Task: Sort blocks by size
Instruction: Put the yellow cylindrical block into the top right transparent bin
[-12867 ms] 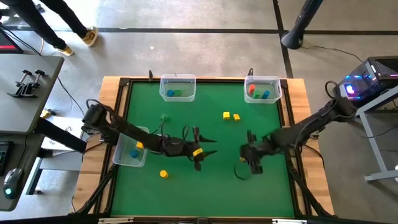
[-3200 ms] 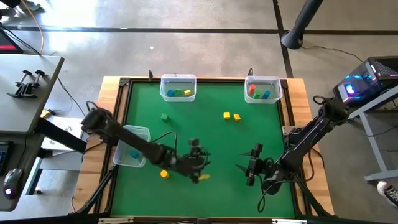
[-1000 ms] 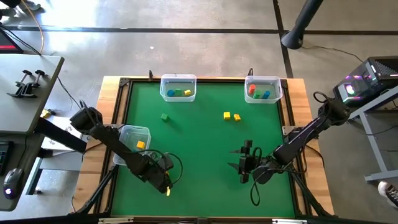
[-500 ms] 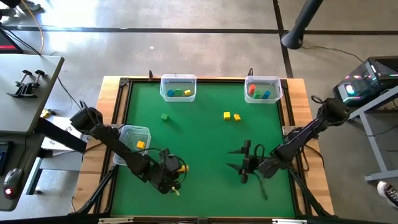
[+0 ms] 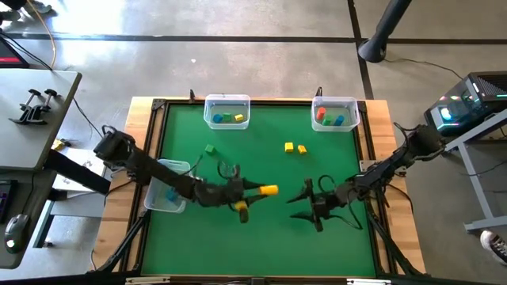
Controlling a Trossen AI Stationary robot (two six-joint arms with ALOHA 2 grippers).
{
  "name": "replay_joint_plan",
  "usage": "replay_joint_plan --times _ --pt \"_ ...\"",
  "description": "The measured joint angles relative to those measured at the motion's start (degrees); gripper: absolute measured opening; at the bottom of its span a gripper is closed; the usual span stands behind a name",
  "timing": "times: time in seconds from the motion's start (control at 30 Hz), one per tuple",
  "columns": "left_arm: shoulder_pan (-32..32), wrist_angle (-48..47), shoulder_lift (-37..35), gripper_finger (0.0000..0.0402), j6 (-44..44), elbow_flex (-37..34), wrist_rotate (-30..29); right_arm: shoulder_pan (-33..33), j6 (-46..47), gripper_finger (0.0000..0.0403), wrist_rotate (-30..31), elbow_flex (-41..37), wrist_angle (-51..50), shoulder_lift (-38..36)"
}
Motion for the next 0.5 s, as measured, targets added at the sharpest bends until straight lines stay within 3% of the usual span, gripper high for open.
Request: replay_joint_plan --times 0.1,0.23,0.33,0.5 --pt "2.9 15.1 0.0 0.0098 0.9 -5.3 5.5 0.0 -5.8 0.0227 2.2 2.0 -0.2 0.0" --pt "5.2 28.3 0.0 0.0098 -0.7 -10.4 11.4 -0.3 -12.9 0.0227 12.6 5.4 -0.3 0.0" --pt "6.3 31.8 0.0 0.0098 -2.5 -11.9 14.9 -1.5 -18.2 0.0227 16.3 8.0 -1.6 0.0" --pt "6.6 31.8 0.0 0.0098 -3.7 -12.1 15.8 -3.9 -23.6 0.0227 14.8 12.8 -6.4 0.0"
